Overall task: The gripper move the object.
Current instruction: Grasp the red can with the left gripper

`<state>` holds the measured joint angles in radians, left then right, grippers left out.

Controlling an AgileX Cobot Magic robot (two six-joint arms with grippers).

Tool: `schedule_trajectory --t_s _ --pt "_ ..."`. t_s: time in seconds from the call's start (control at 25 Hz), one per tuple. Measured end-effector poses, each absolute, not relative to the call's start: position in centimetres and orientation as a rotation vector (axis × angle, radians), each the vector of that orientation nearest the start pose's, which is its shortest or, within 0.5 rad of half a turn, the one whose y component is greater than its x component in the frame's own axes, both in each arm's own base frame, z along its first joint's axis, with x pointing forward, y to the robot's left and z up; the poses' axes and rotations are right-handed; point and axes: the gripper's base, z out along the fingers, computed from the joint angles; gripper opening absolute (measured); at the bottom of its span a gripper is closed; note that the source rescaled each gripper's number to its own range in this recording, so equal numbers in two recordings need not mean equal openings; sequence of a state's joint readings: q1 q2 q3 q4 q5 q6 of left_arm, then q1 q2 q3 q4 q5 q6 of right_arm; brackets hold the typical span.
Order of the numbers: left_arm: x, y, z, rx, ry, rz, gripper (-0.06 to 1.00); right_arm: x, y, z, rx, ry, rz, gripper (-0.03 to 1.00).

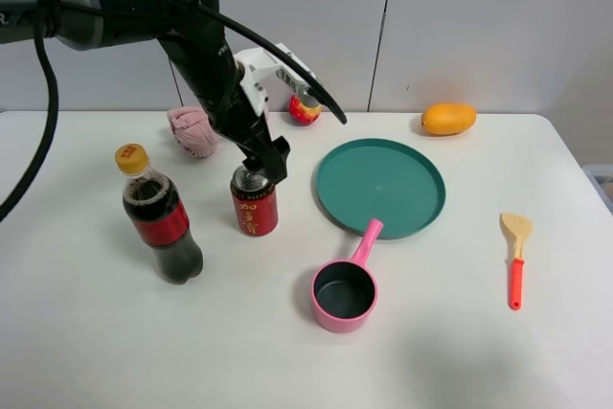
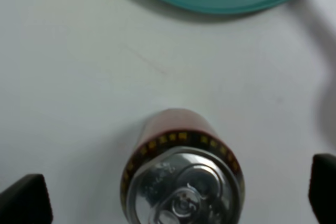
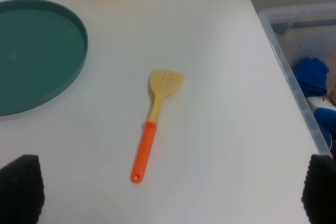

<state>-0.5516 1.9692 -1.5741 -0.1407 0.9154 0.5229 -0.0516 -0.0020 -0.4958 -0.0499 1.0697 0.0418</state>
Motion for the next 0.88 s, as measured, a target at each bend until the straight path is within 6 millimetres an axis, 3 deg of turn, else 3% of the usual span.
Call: schedule_trajectory --t_s 0.68,0.88 --pt "36.5 -23.6 17.3 1.386 2.532 -0.171 1.00 -0.5 -0.4 27.5 0.098 2.053 -0.066 1.00" --pt "36.0 -23.2 15.4 1.373 2.533 -0.162 1.00 -0.5 -0.4 27.5 0.098 2.053 -0.066 1.00"
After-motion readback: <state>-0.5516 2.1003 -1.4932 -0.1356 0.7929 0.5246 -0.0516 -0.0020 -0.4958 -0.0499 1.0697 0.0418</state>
